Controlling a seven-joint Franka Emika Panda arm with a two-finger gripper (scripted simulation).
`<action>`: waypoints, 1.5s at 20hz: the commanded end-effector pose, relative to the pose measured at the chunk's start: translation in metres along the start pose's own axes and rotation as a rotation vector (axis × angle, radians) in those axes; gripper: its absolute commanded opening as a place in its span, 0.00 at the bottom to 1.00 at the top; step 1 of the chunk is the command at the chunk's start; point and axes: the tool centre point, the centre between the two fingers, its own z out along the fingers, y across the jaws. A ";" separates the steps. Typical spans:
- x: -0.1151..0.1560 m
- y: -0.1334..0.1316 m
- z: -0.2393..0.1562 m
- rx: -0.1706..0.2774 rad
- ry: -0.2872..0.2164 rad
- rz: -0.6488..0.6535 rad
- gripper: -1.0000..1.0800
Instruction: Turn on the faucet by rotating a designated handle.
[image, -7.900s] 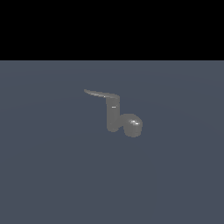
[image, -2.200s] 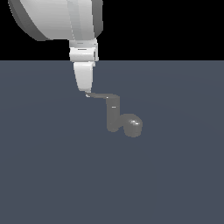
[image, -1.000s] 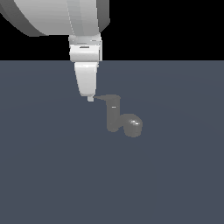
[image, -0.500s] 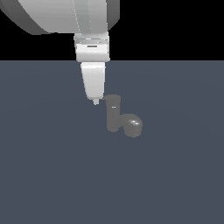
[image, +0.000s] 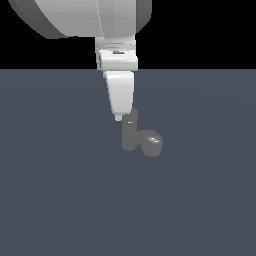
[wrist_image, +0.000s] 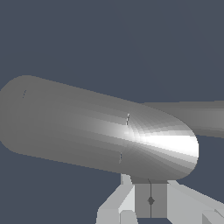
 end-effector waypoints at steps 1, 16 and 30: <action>0.031 0.005 0.001 -0.001 0.003 0.031 0.00; 0.058 -0.001 0.000 0.001 -0.003 0.002 0.00; 0.096 -0.017 0.001 -0.001 0.000 0.019 0.00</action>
